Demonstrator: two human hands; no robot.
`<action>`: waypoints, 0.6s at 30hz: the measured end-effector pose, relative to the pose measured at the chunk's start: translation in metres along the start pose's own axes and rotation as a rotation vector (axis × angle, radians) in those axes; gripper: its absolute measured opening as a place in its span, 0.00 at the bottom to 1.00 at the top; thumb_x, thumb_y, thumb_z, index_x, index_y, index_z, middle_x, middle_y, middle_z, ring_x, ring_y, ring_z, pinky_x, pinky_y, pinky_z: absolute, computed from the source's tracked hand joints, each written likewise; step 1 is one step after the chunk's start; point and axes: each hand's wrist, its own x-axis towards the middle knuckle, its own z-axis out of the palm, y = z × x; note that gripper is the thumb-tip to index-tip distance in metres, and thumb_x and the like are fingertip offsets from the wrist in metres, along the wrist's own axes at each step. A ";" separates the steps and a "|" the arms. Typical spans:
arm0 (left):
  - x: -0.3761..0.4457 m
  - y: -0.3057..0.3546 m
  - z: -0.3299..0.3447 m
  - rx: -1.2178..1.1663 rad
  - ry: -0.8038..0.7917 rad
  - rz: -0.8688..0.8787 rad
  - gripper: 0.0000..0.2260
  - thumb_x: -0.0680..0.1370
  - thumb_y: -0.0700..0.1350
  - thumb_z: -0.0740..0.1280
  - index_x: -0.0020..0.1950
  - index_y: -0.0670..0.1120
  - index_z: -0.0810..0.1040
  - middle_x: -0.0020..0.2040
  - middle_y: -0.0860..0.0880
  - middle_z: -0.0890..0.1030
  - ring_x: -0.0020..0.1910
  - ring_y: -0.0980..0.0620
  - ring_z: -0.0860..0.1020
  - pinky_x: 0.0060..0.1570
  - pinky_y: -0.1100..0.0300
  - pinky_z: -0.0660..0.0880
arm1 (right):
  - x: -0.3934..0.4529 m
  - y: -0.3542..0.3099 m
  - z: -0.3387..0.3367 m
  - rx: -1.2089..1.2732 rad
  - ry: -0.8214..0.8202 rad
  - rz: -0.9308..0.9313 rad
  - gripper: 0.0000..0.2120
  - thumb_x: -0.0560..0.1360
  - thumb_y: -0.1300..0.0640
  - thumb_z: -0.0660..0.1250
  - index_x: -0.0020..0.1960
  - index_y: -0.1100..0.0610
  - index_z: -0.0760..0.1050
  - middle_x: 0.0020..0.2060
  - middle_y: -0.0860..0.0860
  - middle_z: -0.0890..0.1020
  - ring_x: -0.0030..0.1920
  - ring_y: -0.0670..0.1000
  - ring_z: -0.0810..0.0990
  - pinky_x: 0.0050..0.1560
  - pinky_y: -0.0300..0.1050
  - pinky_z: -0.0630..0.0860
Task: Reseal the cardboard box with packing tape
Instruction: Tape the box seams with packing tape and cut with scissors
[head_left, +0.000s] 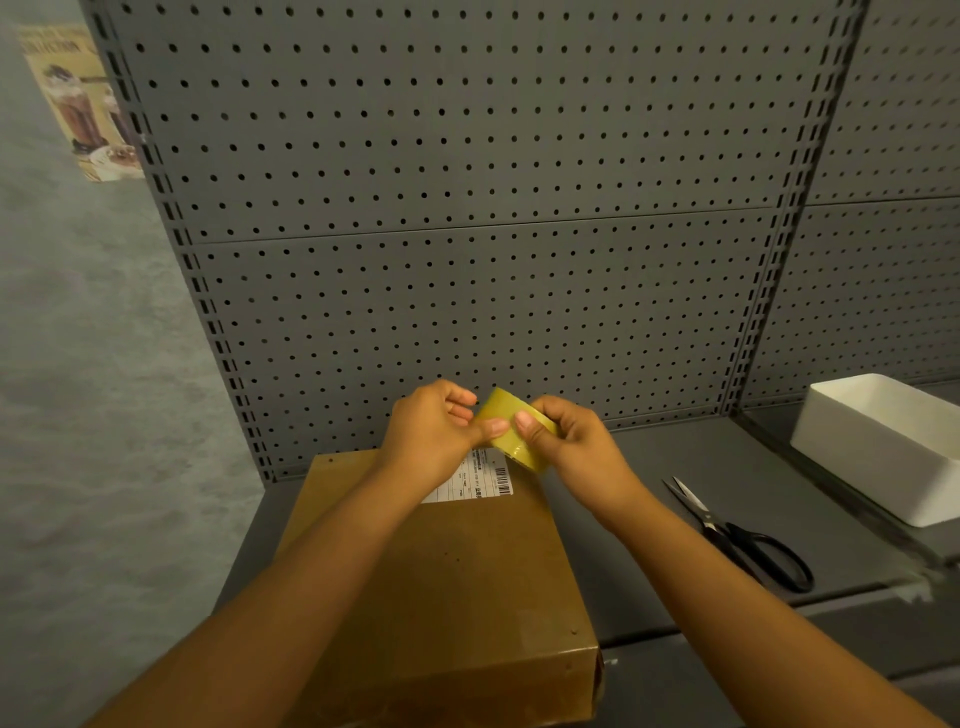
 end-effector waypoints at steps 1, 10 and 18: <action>0.001 0.000 -0.001 0.008 -0.009 -0.012 0.20 0.68 0.51 0.76 0.54 0.44 0.78 0.47 0.50 0.81 0.45 0.54 0.79 0.48 0.61 0.77 | -0.001 0.000 0.002 0.007 0.002 -0.001 0.10 0.79 0.53 0.64 0.41 0.57 0.75 0.31 0.47 0.74 0.33 0.44 0.71 0.36 0.41 0.69; 0.000 0.004 0.001 0.026 0.040 -0.027 0.16 0.68 0.48 0.77 0.51 0.44 0.79 0.41 0.50 0.80 0.38 0.57 0.77 0.38 0.68 0.73 | 0.001 0.000 0.002 -0.012 -0.007 0.023 0.12 0.79 0.53 0.63 0.37 0.54 0.72 0.29 0.45 0.72 0.30 0.43 0.69 0.34 0.38 0.66; 0.000 0.007 0.000 0.111 0.024 -0.056 0.17 0.68 0.52 0.77 0.50 0.43 0.80 0.42 0.50 0.81 0.41 0.55 0.79 0.45 0.61 0.76 | -0.001 0.001 0.002 0.000 -0.003 0.023 0.12 0.79 0.52 0.63 0.37 0.53 0.73 0.28 0.43 0.72 0.30 0.42 0.70 0.33 0.35 0.67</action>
